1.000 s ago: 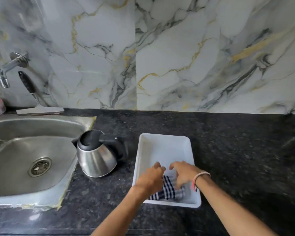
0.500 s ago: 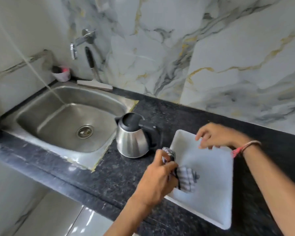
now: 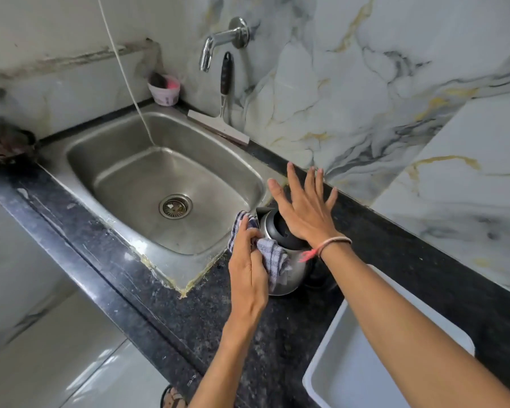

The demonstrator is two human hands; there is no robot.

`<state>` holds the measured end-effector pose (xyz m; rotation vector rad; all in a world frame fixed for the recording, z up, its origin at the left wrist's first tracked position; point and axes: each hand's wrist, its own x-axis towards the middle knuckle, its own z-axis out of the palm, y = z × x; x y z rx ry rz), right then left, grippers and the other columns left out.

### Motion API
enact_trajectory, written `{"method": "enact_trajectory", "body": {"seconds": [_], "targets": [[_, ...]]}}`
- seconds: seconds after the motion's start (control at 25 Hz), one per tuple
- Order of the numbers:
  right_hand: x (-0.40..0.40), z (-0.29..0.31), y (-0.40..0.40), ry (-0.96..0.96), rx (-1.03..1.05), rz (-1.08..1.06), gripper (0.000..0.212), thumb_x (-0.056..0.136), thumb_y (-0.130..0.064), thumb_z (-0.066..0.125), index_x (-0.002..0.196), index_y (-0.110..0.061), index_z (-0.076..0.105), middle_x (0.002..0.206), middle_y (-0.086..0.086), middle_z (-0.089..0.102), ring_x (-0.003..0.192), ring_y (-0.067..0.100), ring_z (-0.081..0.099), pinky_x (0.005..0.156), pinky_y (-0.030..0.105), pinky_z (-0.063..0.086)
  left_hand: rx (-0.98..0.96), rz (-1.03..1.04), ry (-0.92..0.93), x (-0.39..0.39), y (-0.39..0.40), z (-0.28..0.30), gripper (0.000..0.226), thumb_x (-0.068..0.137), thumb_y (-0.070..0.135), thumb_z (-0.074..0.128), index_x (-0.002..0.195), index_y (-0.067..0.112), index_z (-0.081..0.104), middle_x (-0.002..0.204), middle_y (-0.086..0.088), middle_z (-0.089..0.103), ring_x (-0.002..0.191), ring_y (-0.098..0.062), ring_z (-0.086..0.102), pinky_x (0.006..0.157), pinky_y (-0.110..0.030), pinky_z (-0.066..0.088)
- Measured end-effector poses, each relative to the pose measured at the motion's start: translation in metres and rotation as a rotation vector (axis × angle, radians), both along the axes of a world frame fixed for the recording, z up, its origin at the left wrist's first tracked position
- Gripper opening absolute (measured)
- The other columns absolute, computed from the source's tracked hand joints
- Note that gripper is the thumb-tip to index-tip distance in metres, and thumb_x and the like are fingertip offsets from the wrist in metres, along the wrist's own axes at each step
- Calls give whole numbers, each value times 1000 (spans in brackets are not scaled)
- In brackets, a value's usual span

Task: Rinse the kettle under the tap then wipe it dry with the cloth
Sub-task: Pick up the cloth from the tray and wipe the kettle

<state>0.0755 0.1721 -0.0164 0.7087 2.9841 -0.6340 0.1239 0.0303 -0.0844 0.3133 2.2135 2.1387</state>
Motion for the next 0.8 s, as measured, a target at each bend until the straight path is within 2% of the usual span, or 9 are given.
{"method": "enact_trajectory", "body": {"seconds": [0.08, 0.2, 0.32, 0.4, 0.44, 0.56, 0.68, 0.76, 0.8], "targets": [[2, -5, 1, 67, 36, 10, 92, 89, -86, 6, 168, -40, -1, 177, 18, -5, 164, 27, -18, 123, 68, -16, 137, 54, -120, -5, 17, 4, 44, 99, 34, 34, 138, 25, 53, 156, 4, 51, 146, -4, 42, 117, -28, 35], [2, -5, 2, 97, 35, 16, 86, 93, -83, 11, 168, -41, -1, 177, 18, -3, 164, 27, -16, 124, 68, -13, 111, 49, -147, -33, 25, 7, 68, 98, 63, 31, 157, 28, 36, 158, 12, 46, 140, 11, 43, 116, -15, 32], [0, -7, 0, 105, 23, 10, 81, 99, -78, 19, 168, -40, 0, 177, 19, -1, 164, 28, -14, 125, 69, -11, 108, -134, -193, -62, 14, -3, 53, 103, 57, 28, 139, 38, 61, 145, 5, 63, 136, -6, 55, 122, -39, 36], [-1, -7, 0, 112, 7, 18, 81, 99, -77, 20, 168, -39, 0, 177, 20, -2, 164, 29, -14, 125, 70, -11, 192, -187, -255, -63, 6, -18, 46, 109, 46, 27, 119, 49, 71, 127, 11, 74, 125, -6, 64, 117, -44, 41], [1, -8, -1, 118, 5, 30, 82, 99, -78, 20, 169, -38, 0, 177, 21, -2, 164, 30, -14, 124, 71, -10, 215, -151, -282, -53, 2, -30, 45, 111, 41, 27, 124, 46, 70, 130, 9, 73, 129, -8, 62, 117, -43, 40], [-1, -5, -1, 132, 82, 17, 87, 97, -81, 19, 169, -37, -1, 177, 22, -3, 164, 33, -15, 122, 75, -9, 224, 67, -321, -1, 9, -62, 52, 108, 37, 30, 158, 22, 35, 165, 2, 38, 152, -10, 33, 130, -44, 21], [0, -2, 0, 134, 171, 18, 93, 92, -86, 17, 168, -37, -4, 176, 23, -5, 163, 38, -16, 120, 79, -8, 75, 121, -153, 60, 33, -71, 65, 106, 37, 31, 163, 28, 0, 174, 8, -5, 160, -6, -5, 131, -37, 0], [1, -4, -2, 125, 201, 36, 96, 90, -87, 18, 168, -37, -5, 176, 24, -6, 163, 40, -15, 119, 81, -5, 70, 153, -170, 72, 39, -71, 65, 107, 34, 31, 162, 27, -3, 174, 8, -9, 160, -7, -9, 130, -37, -1], [2, -4, -2, 124, 195, 44, 96, 90, -88, 19, 168, -38, -5, 176, 24, -6, 163, 40, -14, 119, 81, -4, 121, 182, -190, 68, 39, -69, 63, 107, 32, 31, 163, 24, 3, 174, 7, -1, 160, -6, -1, 131, -37, 3]]}}
